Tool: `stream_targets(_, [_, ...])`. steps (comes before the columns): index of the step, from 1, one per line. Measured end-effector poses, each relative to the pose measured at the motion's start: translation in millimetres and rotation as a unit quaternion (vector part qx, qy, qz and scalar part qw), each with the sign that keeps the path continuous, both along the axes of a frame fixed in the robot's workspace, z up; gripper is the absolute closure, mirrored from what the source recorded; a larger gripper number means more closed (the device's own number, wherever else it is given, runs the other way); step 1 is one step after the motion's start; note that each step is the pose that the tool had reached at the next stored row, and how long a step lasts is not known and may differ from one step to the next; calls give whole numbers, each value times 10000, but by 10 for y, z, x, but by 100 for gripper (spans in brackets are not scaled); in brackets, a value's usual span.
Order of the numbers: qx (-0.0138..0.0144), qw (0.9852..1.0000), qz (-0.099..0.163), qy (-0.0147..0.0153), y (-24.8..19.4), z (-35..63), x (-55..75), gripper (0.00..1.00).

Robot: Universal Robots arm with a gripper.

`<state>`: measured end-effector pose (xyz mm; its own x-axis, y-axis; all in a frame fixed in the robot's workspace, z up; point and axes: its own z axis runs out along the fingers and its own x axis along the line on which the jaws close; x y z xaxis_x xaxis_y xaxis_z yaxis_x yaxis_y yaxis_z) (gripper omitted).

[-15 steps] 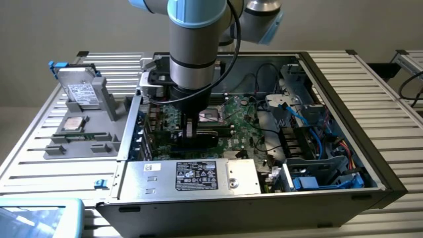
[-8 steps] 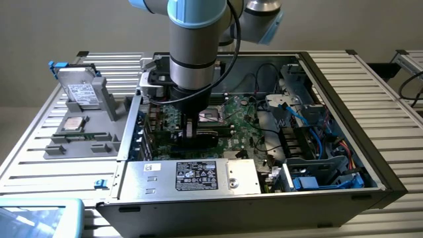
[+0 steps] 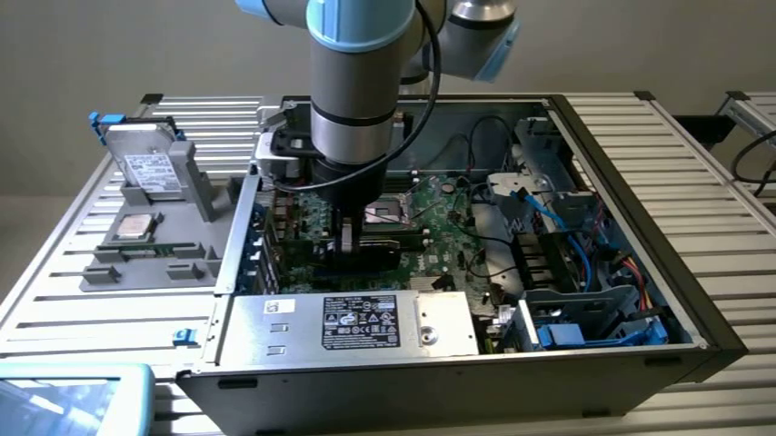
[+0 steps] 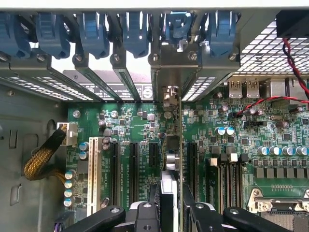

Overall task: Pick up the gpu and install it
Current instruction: 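Insert the gpu into the slot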

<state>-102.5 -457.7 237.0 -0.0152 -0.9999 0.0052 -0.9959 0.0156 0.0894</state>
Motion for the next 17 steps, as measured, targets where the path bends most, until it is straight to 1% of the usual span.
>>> stream_targets(17, [-1, 10000, 1, 0, 0, -8, -9, 71])
